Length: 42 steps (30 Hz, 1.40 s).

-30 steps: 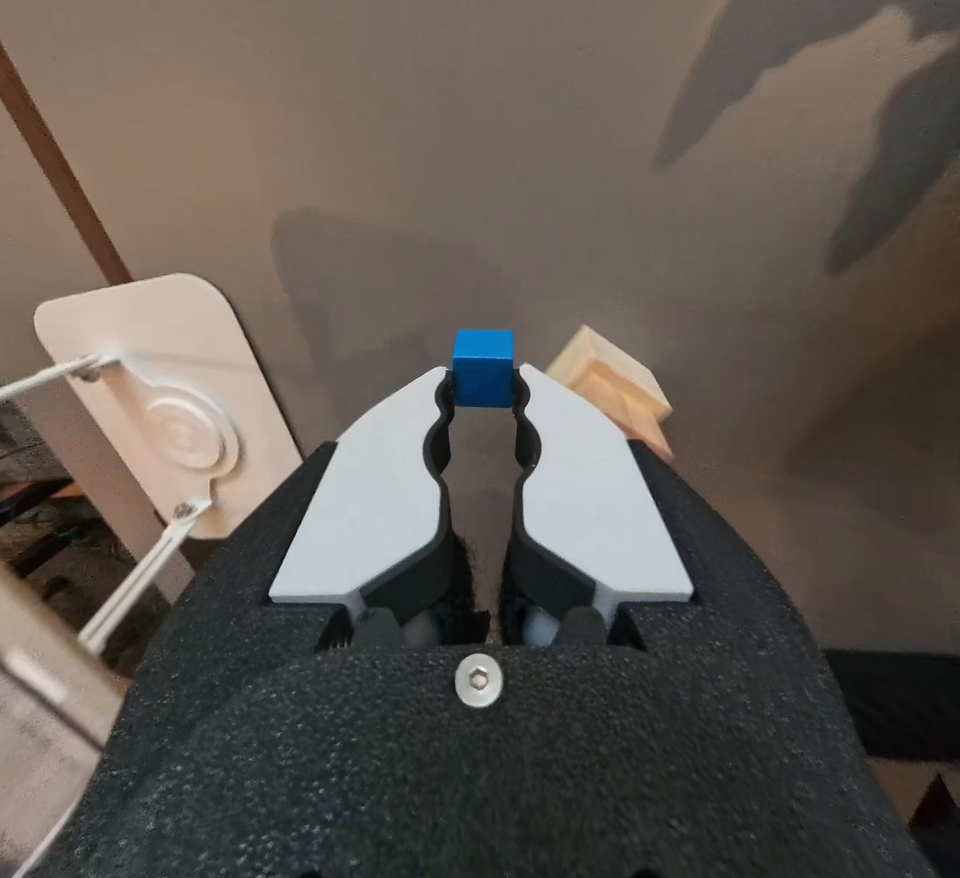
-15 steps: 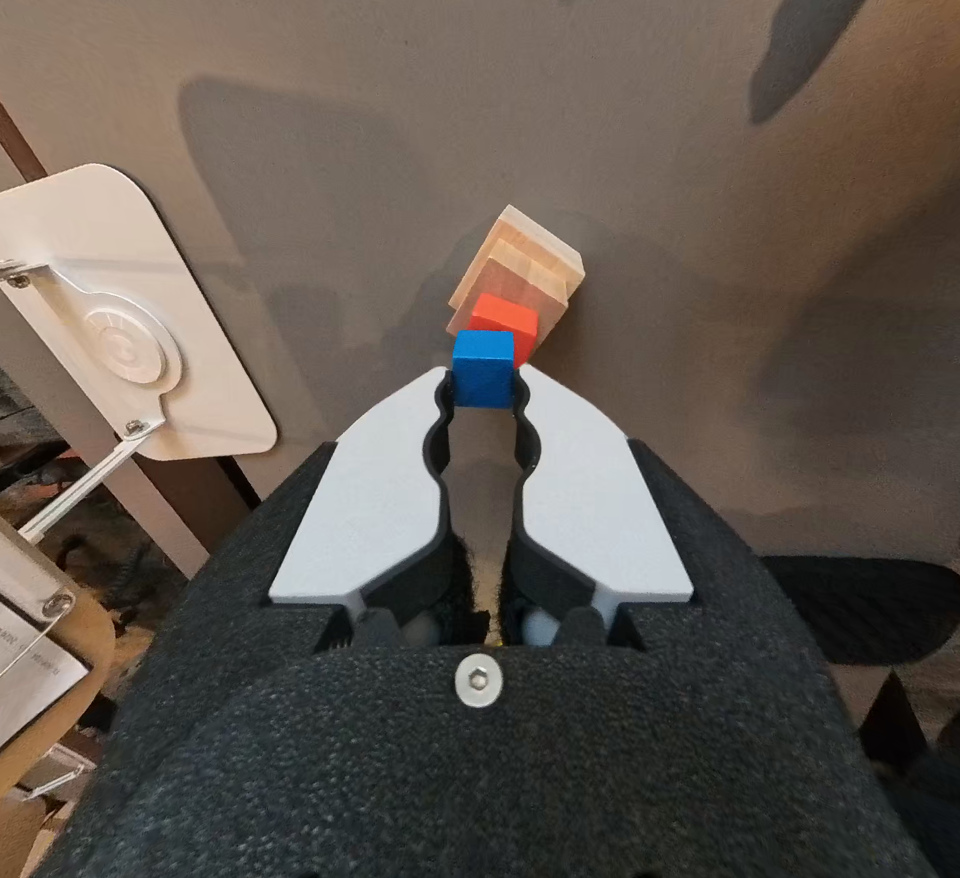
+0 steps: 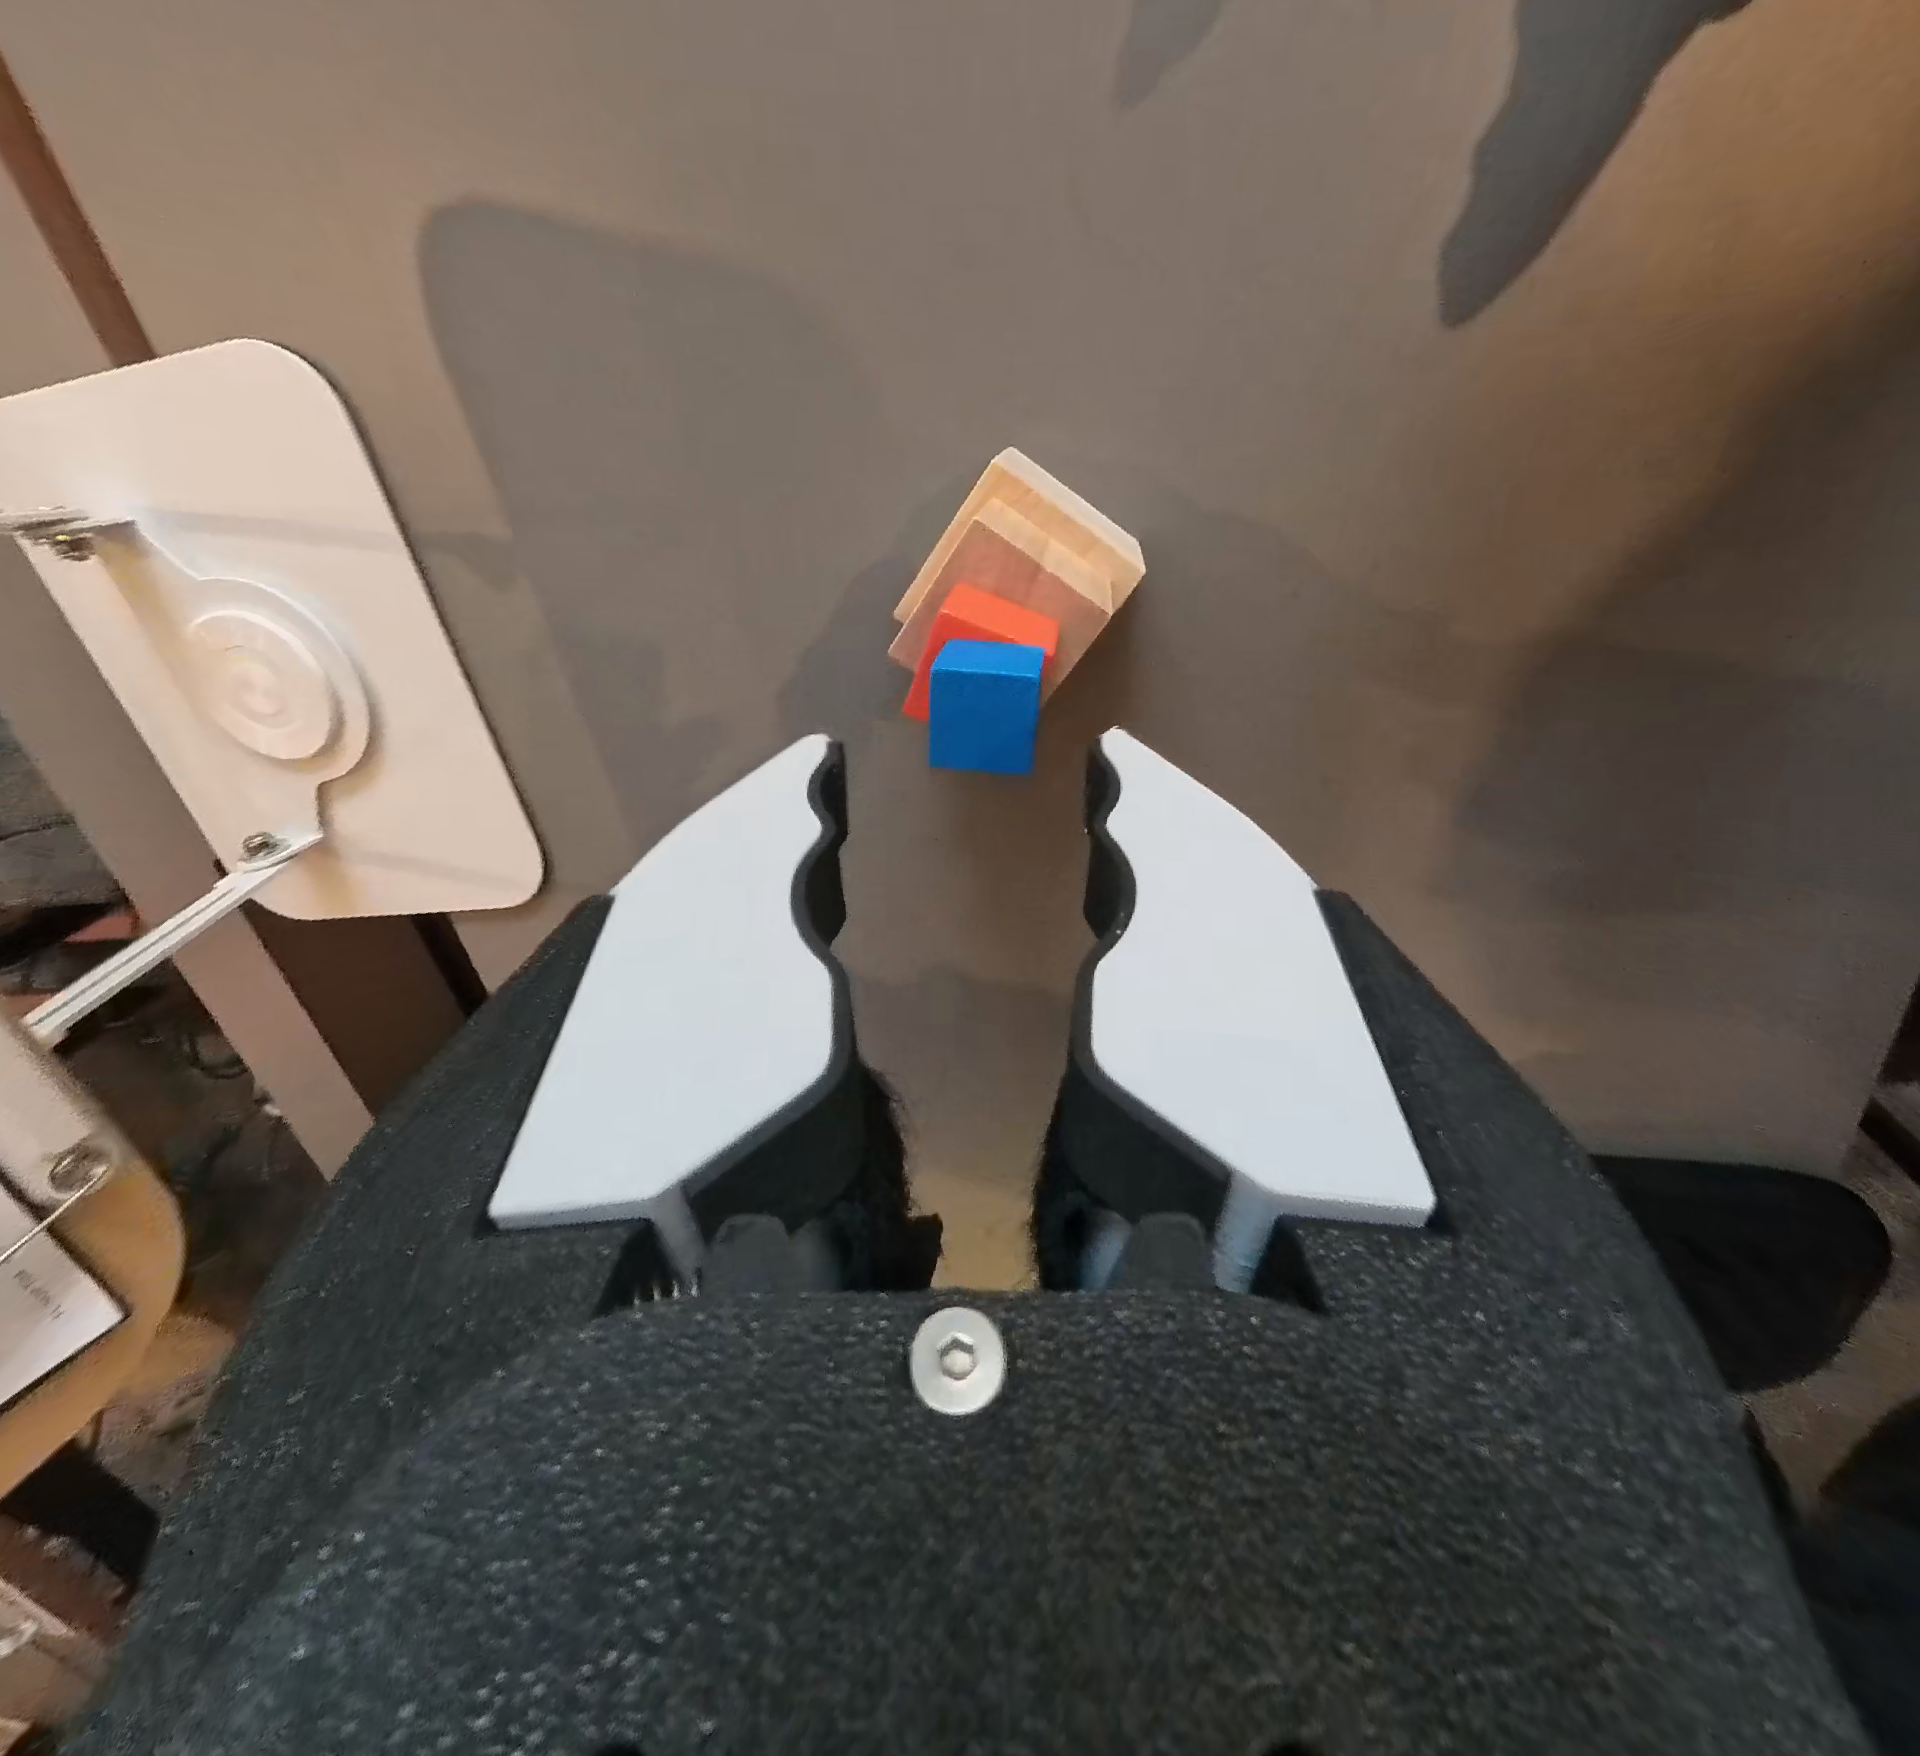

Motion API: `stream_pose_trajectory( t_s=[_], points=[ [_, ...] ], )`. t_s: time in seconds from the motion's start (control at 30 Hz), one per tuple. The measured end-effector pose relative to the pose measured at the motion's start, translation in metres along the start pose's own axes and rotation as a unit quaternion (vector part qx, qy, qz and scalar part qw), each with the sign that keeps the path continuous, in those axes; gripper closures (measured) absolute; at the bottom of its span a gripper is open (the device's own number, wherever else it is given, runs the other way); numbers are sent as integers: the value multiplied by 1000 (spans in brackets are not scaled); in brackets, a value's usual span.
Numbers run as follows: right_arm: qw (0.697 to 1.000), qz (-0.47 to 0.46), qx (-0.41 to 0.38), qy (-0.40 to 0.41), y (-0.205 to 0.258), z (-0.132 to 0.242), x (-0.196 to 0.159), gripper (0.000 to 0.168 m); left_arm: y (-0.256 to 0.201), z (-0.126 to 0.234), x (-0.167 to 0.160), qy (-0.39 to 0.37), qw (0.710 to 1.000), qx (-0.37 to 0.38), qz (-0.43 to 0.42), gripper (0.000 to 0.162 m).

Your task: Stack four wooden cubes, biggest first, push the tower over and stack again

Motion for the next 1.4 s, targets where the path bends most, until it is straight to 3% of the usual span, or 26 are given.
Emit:
stream_pose_trajectory(
  t_s=[0.13, 0.27, 0.37, 0.53, 0.67, 0.8, 0.97, 1.2, 1.4],
  points=[
    [1000, -2, 0, 0, 0, 0, 0, 70, 3, 19, 1, -38, 996, 82, 21, 120],
    [1000, -1, 0, 2, 0, 0, 0, 70, -6, 41, 10, -106, 982, 146, 51, 162],
    [1000, -1, 0, 2, 0, 0, 0, 70, -19, 45, 21, -132, 983, 118, 57, 162],
    [1000, 2, -1, 1, 0, 0, 0, 71, -8, 27, 34, -62, 990, 121, 23, 162],
    [1000, 3, 0, -1, 1, 0, 0, 71, 30, 1, 17, -5, 994, 96, 56, 162],
    [1000, 0, 2, 1, 0, 0, 0, 71, 46, -32, -2, -20, 999, 32, 18, 162],
    [1000, -1, 2, 1, 0, 0, 0, 71, 47, -47, 20, -34, 999, -20, -30, 162],
    [1000, 2, 3, -1, 1, 0, 0, 71, 37, -63, 59, 98, 988, -104, 55, 162],
    [1000, 3, 3, -1, 1, 0, 0, 71, 33, -84, 56, 165, 973, -106, 119, 162]
  ],
)
Point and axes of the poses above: each gripper's, where its closed fingertips meet, z back along the fingers, x out of its top, y = z × x across the jaws, the point moved 7 cm from there along z, back along the fingers, and after that the axes turned 9 degrees about -z, right-handed, at the moved point
